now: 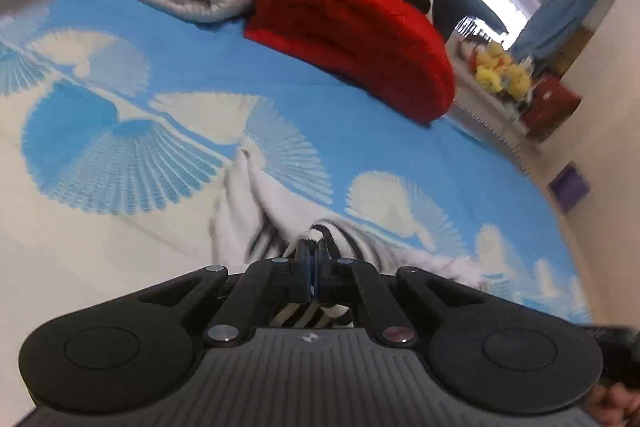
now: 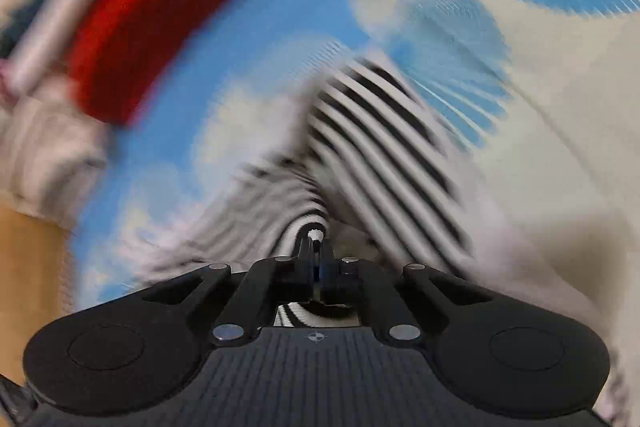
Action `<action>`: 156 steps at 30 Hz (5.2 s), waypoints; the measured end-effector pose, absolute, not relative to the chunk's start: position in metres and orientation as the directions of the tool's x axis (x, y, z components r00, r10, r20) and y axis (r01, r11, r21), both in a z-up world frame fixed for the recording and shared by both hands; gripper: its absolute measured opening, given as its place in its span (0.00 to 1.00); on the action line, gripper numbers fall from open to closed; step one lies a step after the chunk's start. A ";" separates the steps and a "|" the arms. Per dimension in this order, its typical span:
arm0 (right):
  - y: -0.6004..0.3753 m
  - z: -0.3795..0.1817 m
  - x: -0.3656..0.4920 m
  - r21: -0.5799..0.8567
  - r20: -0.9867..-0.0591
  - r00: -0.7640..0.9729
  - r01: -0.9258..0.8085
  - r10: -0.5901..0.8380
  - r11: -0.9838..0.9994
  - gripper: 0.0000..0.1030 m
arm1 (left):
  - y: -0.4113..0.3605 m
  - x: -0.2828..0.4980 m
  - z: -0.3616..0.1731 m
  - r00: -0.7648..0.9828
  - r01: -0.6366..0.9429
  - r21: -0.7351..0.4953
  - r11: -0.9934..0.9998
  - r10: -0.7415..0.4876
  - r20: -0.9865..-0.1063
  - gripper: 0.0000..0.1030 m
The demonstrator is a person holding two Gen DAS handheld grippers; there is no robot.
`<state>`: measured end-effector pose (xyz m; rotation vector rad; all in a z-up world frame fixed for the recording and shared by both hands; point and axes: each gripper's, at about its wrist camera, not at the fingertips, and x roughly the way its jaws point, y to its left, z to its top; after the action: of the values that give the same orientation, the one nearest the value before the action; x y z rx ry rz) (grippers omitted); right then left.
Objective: Fold small clothes
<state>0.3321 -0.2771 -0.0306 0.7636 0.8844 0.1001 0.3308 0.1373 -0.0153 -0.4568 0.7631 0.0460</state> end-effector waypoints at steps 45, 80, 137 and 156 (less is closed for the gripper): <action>-0.310 0.075 0.124 0.339 -0.632 0.754 0.062 0.178 0.939 0.37 | 0.132 0.121 0.012 0.587 -0.069 -0.281 0.957 -0.188 -0.787 0.25; -0.330 -0.060 0.065 0.320 -0.858 0.503 0.369 0.101 0.873 0.05 | 0.142 0.072 -0.055 0.485 -0.283 -0.245 0.927 -0.082 -0.871 0.10; -0.315 -0.072 0.060 0.233 -0.916 0.383 0.273 0.116 0.933 0.19 | 0.141 0.073 -0.074 0.378 -0.249 -0.232 0.940 -0.126 -0.917 0.32; -0.315 -0.071 0.058 0.235 -0.905 0.411 0.269 0.110 0.934 0.09 | 0.135 0.074 -0.074 0.388 -0.206 -0.228 0.952 -0.135 -0.912 0.14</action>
<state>0.0585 -0.3154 -0.0711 0.3730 1.1504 -0.1035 0.0740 0.1347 -0.0742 -0.3280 1.1772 0.0461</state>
